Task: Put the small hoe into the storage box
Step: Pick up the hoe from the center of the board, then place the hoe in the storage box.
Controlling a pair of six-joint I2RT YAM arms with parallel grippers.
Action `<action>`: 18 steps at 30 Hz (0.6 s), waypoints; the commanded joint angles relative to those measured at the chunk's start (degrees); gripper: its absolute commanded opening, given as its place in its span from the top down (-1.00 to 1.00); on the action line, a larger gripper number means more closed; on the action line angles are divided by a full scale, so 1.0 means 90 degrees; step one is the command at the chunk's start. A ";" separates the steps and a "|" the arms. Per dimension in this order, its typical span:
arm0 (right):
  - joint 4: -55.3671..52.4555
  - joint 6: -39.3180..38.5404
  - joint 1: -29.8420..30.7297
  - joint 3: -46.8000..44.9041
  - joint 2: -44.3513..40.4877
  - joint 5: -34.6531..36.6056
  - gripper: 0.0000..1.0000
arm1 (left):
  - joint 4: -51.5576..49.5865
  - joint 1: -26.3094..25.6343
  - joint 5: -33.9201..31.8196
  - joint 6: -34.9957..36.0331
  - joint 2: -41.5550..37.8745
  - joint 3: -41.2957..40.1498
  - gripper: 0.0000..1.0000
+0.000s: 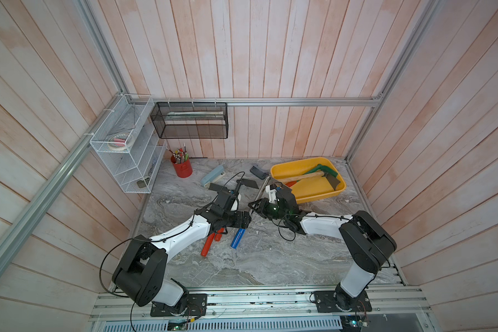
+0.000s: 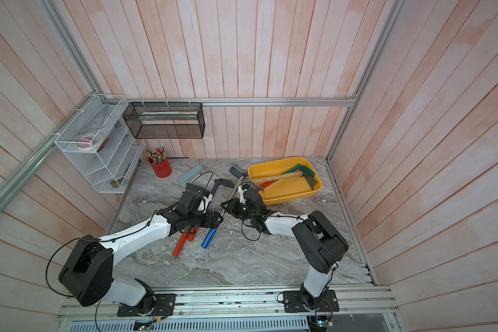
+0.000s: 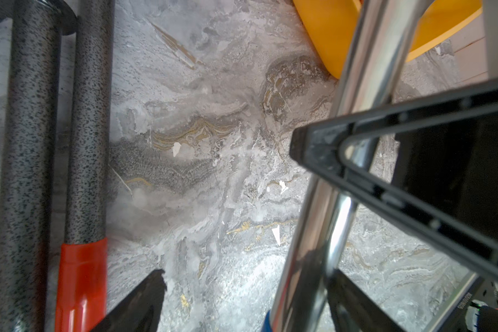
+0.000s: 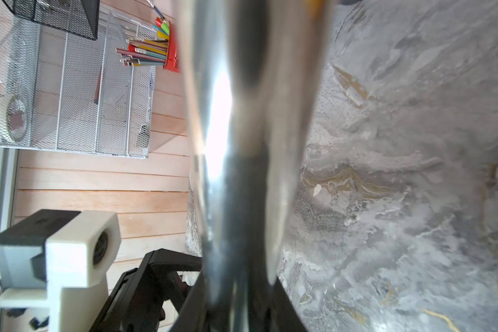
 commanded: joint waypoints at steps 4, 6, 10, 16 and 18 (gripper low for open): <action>0.0289 -0.0161 -0.0435 -0.0228 -0.0590 -0.0121 1.00 | -0.0289 0.0145 -0.0569 -0.0005 -0.0151 -0.0076 -0.78; 0.0281 -0.0169 -0.0530 -0.0288 -0.0672 -0.0124 1.00 | -0.0271 0.0152 -0.0569 -0.0009 -0.0163 -0.0076 -0.78; 0.0247 -0.0186 -0.0698 -0.0377 -0.0818 -0.0133 1.00 | -0.0271 0.0153 -0.0605 0.0009 -0.0204 -0.0076 -0.78; 0.0166 -0.0199 -0.0950 -0.0473 -0.1035 -0.0141 1.00 | -0.0257 0.0163 -0.0654 0.0009 -0.0298 -0.0122 -0.78; 0.0142 -0.0184 -0.1037 -0.0499 -0.1104 -0.0133 1.00 | -0.0259 0.0173 -0.0658 -0.0006 -0.0327 -0.0132 -0.78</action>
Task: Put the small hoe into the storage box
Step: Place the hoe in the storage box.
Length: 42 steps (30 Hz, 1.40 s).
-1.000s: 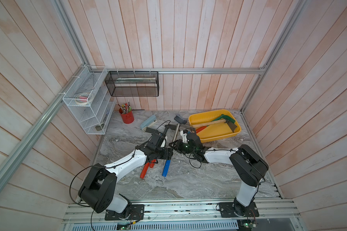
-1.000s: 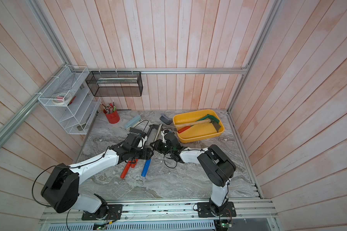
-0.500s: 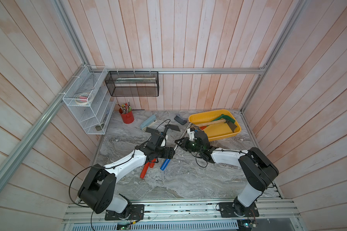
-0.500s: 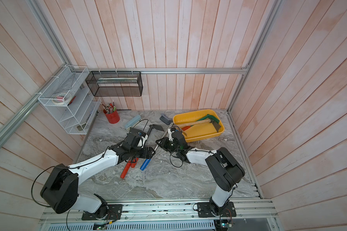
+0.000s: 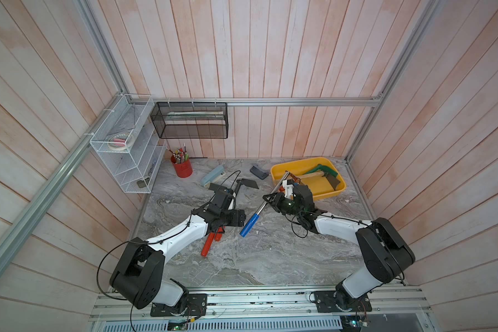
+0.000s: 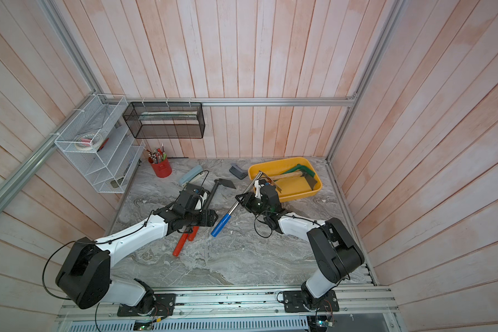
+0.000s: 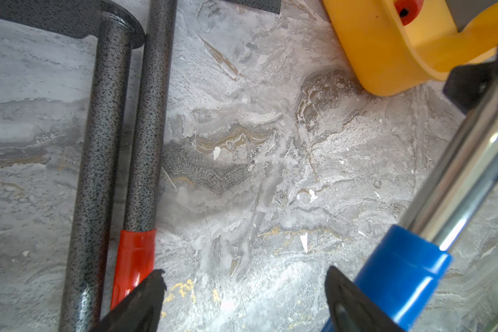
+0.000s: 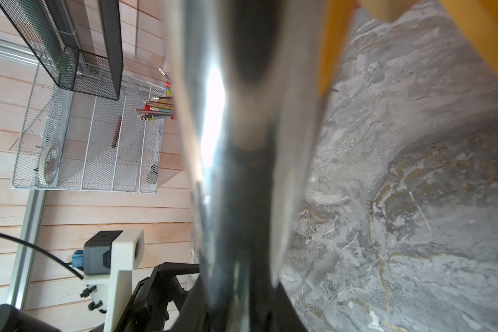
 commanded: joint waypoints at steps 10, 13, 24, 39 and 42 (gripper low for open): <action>0.0216 0.0003 -0.0526 -0.0149 -0.0501 -0.0114 1.00 | -0.0045 0.0062 -0.0109 -0.0014 -0.0192 -0.0139 -0.78; 0.0243 0.0066 -0.0659 -0.0196 -0.0545 -0.0124 1.00 | -0.0063 0.0054 -0.0152 -0.0027 -0.0184 -0.0139 -0.78; 0.0309 0.0289 -0.1236 -0.0210 -0.0605 -0.0364 1.00 | -0.0096 0.0064 -0.0157 -0.0044 -0.0173 -0.0179 -0.78; 0.0412 0.0526 -0.1989 0.0030 -0.0546 -0.0727 1.00 | -0.0101 0.0066 -0.0128 -0.0038 -0.0097 -0.0159 -0.77; 0.0427 0.0581 -0.2156 0.0101 -0.0474 -0.0828 1.00 | -0.0110 0.0072 -0.0127 -0.0037 -0.0104 -0.0150 -0.77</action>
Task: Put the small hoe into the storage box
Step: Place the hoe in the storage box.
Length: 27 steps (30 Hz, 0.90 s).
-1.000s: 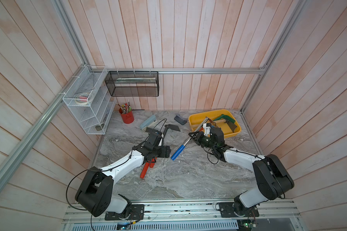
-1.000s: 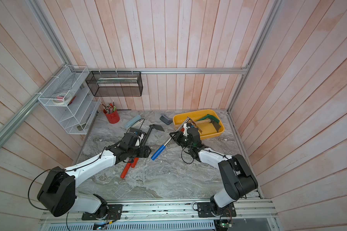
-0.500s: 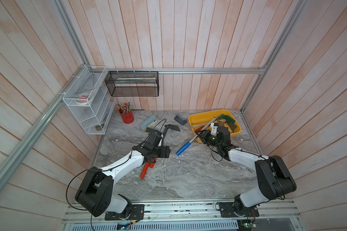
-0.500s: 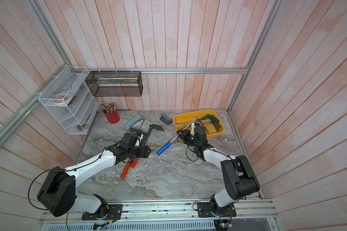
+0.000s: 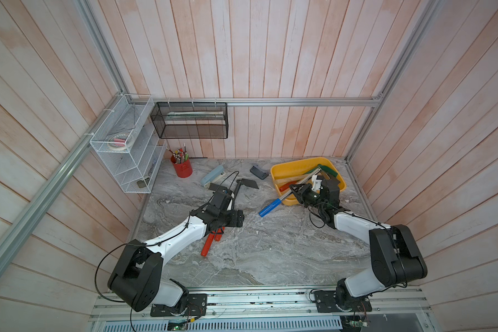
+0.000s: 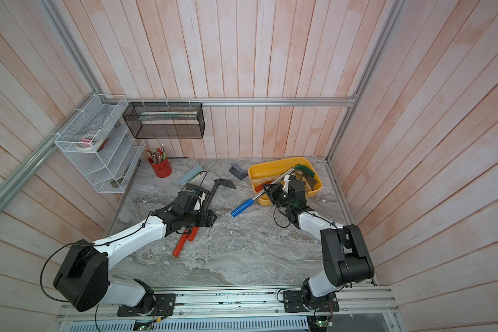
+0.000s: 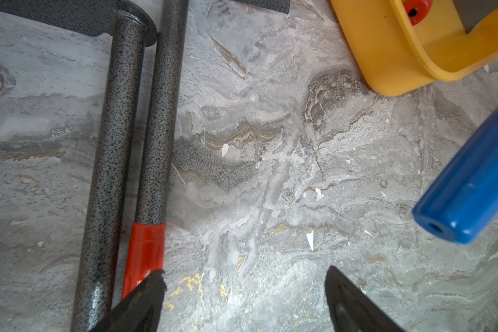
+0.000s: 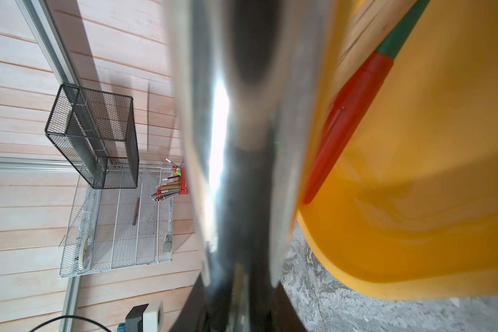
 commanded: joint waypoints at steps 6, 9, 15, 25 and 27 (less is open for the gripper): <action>0.0581 0.0193 -0.0452 0.0368 0.0055 -0.0422 1.00 | -0.0084 0.0033 -0.0115 -0.0030 0.0010 -0.0040 -0.77; 0.0644 0.0266 -0.0573 0.0381 0.0116 -0.0473 1.00 | -0.0096 0.0031 -0.0115 -0.0023 0.0019 -0.0035 -0.77; 0.0779 0.0444 -0.0799 0.0360 0.0220 -0.0516 1.00 | -0.0101 0.0030 -0.0144 -0.0018 0.0025 -0.0063 -0.77; 0.1085 0.0801 -0.1100 0.0429 0.0559 -0.0656 1.00 | -0.0138 0.0031 -0.0189 -0.0032 0.0007 -0.0094 -0.77; 0.1157 0.0889 -0.1143 0.0430 0.0623 -0.0657 1.00 | -0.0158 0.0038 -0.0201 -0.0041 0.0003 -0.0094 -0.77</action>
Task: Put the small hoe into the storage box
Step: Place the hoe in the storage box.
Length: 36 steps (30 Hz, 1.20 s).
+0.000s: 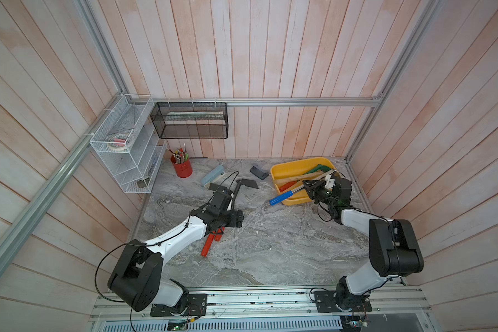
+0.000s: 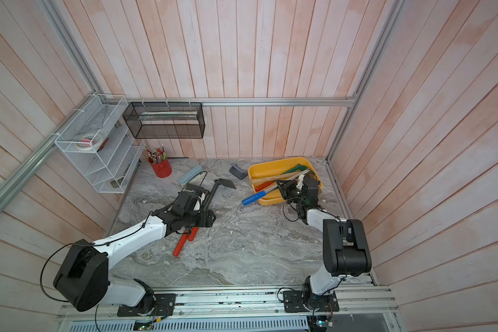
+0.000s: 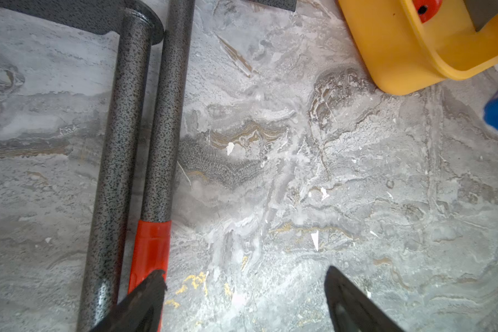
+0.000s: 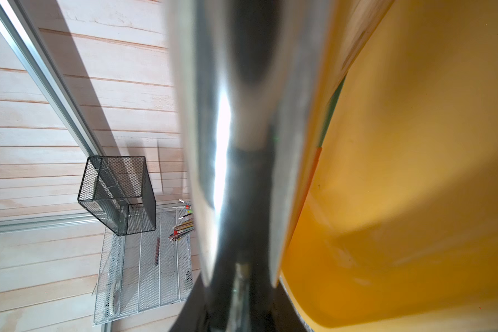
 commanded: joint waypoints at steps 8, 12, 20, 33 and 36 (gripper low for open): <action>0.0783 0.0447 -0.0166 0.0383 0.0311 -0.0156 1.00 | -0.0136 0.0030 -0.0123 -0.0042 -0.0067 -0.0123 -0.77; 0.0816 0.0543 -0.0202 0.0460 0.0438 -0.0129 1.00 | -0.0150 0.0030 -0.0149 -0.0042 -0.0112 -0.0174 -0.77; 0.0818 0.0631 -0.0293 0.0722 0.0738 -0.0127 1.00 | -0.0165 0.0035 -0.0189 -0.0042 -0.0177 -0.0225 -0.77; 0.0819 0.0887 -0.0476 0.0885 0.1091 -0.0142 1.00 | -0.0165 0.0032 -0.0216 -0.0020 -0.0156 -0.0235 -0.77; 0.0822 0.0903 -0.0523 0.0934 0.1196 -0.0158 1.00 | -0.0185 0.0030 -0.0228 -0.0021 -0.0176 -0.0235 -0.77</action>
